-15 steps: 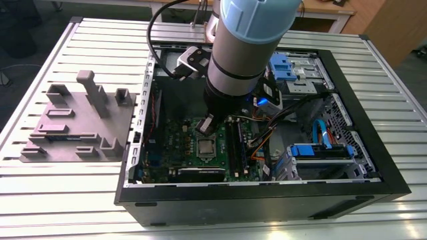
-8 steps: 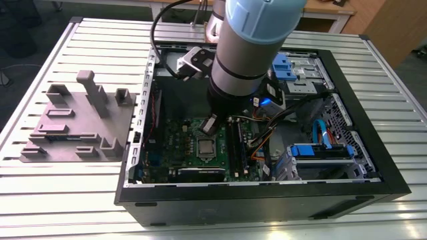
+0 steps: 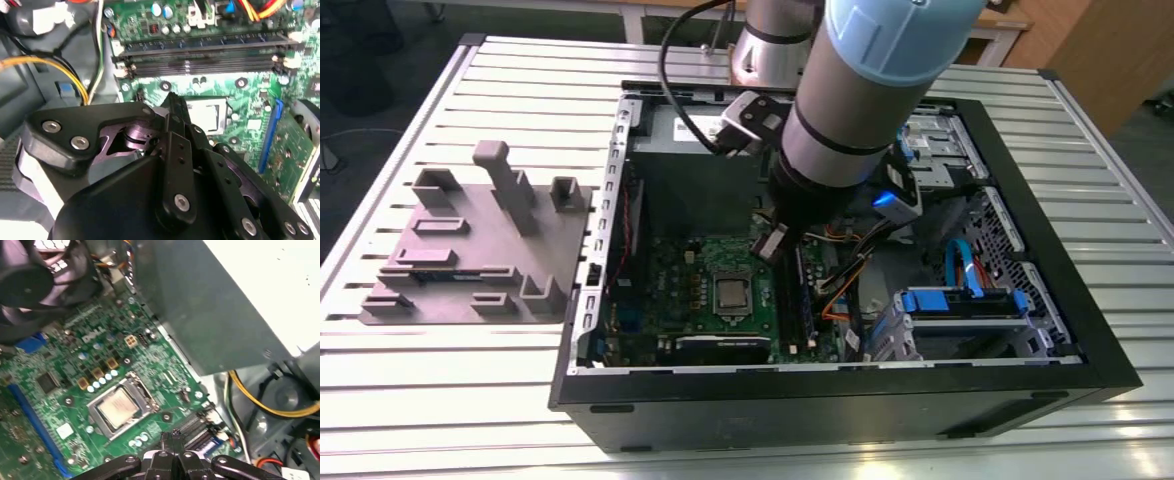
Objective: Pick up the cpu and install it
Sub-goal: 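Install the first cpu locking lever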
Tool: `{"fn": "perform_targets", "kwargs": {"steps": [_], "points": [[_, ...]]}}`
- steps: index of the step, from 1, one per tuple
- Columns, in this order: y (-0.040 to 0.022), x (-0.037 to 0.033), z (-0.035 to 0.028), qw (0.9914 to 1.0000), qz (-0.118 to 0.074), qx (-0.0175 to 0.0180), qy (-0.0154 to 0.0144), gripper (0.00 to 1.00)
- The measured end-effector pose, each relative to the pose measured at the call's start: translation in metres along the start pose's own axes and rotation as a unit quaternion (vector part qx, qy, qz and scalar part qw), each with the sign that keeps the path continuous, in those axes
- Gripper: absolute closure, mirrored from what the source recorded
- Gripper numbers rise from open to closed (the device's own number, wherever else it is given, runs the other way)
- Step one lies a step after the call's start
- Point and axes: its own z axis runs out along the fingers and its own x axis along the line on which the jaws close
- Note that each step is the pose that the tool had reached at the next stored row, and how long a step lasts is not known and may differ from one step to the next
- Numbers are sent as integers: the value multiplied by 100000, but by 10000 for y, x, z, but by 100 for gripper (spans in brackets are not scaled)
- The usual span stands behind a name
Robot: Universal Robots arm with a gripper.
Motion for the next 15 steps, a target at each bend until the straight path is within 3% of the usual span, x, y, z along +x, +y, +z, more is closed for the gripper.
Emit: {"fn": "perform_targets", "kwargs": {"steps": [3, 8, 15], "points": [[-1, -63, 6, 100000, 1, 0, -4, 90], [68, -170, 32, 100000, -3, 0, -4, 90], [129, -240, 75, 100000, -5, -10, -15, 90]]}}
